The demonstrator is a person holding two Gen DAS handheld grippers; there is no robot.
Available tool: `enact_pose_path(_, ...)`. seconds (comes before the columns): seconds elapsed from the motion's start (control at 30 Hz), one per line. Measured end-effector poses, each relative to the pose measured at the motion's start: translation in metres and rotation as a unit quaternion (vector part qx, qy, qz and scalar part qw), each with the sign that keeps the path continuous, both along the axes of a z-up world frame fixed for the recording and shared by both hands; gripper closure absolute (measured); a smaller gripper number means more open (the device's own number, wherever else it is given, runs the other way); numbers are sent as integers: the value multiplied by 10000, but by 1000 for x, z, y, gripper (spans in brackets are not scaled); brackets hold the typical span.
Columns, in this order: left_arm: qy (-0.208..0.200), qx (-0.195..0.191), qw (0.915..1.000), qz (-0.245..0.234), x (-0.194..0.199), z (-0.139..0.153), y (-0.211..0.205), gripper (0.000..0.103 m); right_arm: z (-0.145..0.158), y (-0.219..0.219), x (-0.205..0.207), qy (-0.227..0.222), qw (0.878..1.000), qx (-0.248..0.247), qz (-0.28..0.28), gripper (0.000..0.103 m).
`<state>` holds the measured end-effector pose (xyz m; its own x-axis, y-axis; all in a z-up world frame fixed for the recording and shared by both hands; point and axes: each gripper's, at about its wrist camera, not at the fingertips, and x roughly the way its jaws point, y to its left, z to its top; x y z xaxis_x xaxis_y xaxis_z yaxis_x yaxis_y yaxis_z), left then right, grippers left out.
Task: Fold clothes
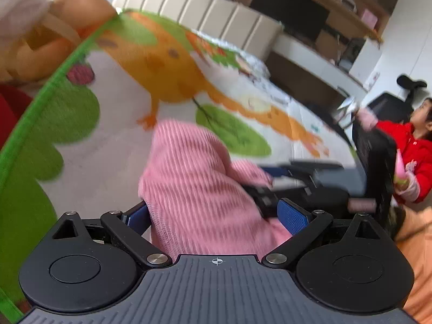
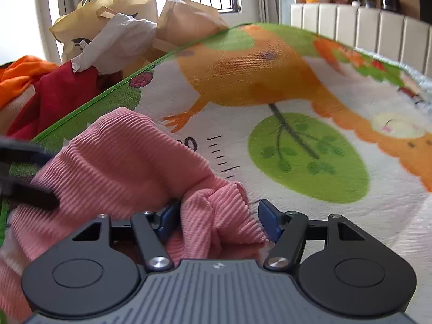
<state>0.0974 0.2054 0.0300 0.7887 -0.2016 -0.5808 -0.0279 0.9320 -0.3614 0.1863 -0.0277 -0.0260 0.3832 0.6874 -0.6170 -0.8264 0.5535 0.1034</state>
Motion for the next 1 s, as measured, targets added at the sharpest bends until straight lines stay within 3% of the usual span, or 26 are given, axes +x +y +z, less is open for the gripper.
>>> enact_pose_path(0.07, -123, 40, 9998, 128, 6, 4, 5, 4, 12, -14, -16, -275, 9996, -3, 44, 35)
enact_pose_path(0.2, 18, 265, 9992, 289, 38, -4, 7, 5, 33, -31, -56, -550, 9973, 63, 480, 25)
enact_pose_path(0.33, 360, 536, 9974, 305, 63, -25, -3, 5, 25, -28, -84, -686, 9925, -348, 947, 24)
enact_pose_path(0.47, 368, 559, 9974, 284, 55, -23, -1, 4, 15, -28, -65, -473, 9959, -431, 641, 12)
enact_pose_path(0.67, 215, 528, 9980, 291, 17, -8, 7, 4, 31, -47, -47, -332, 9993, -33, 138, 12)
enact_pose_path(0.87, 318, 702, 9969, 159, -17, -18, -5, 4, 48, -66, -31, -257, 9983, 382, -360, 12)
enact_pose_path(1.0, 327, 774, 9963, 197, -17, -19, -15, 4, 33, -39, -18, -348, 9975, 122, -604, 12)
